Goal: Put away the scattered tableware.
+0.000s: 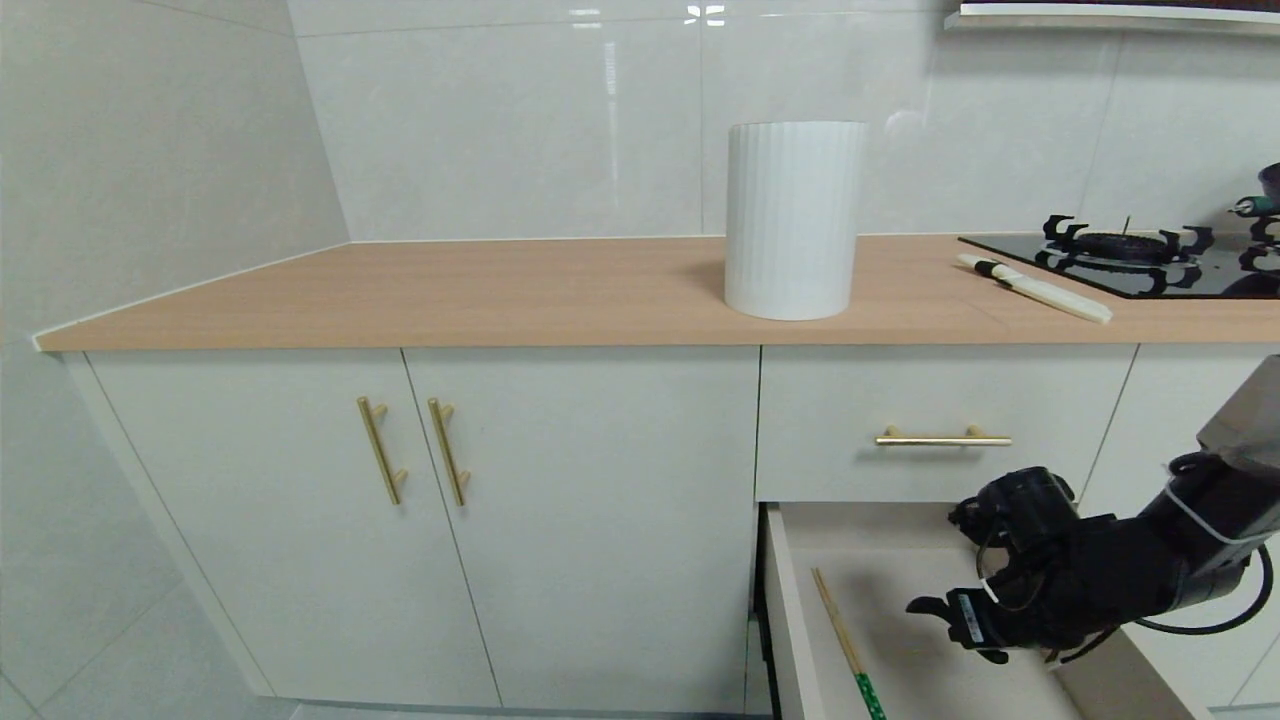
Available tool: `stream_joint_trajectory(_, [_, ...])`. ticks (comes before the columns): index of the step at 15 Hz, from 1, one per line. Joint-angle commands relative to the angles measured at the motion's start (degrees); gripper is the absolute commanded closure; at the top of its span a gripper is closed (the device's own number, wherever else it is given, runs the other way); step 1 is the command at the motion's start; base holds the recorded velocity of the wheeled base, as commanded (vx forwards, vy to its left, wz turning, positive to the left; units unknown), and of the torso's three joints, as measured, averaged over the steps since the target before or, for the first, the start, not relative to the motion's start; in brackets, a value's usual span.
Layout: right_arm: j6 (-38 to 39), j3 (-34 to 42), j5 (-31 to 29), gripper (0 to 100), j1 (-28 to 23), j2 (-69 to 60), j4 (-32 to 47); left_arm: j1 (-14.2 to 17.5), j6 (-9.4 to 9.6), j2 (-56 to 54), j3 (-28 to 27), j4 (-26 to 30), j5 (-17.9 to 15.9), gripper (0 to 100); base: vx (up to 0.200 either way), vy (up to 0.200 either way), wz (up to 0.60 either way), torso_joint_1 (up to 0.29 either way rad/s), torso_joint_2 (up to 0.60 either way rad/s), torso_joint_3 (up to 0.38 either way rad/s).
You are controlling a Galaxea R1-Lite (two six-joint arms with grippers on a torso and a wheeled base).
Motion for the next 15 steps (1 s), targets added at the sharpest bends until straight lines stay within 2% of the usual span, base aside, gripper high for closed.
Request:
stream_joint_trajectory(1, [0.52,-1.22,-1.26,100,0.89,5.73,-1.06,0.02,0.02,0.00,0.00,0.00,0.00,0,0.000,0.000,0.00,0.000,0.00,0.000])
stream_joint_trajectory(5, [2.98,-1.40,-6.97,100,3.17,9.16,-4.23,0.02,0.02,0.00,0.00,0.00,0.09,0,0.000,0.000,0.00,0.000,0.00,0.000])
stream_joint_trajectory(8, [3.42,-1.93,-7.59,100,3.26,9.42,-4.23,0.02,0.02,0.00,0.00,0.00,0.00,0,0.000,0.000,0.00,0.000,0.00,0.000])
stream_joint_trajectory(12, [3.42,-2.19,-12.51,100,4.32,11.27,-4.32,0.02,0.02,0.00,0.00,0.00,0.00,0,0.000,0.000,0.00,0.000,0.00,0.000])
stream_joint_trajectory(15, [3.51,-2.37,-13.39,100,4.67,11.53,-4.32,0.02,0.02,0.00,0.00,0.00,0.09,0,0.000,0.000,0.00,0.000,0.00,0.000])
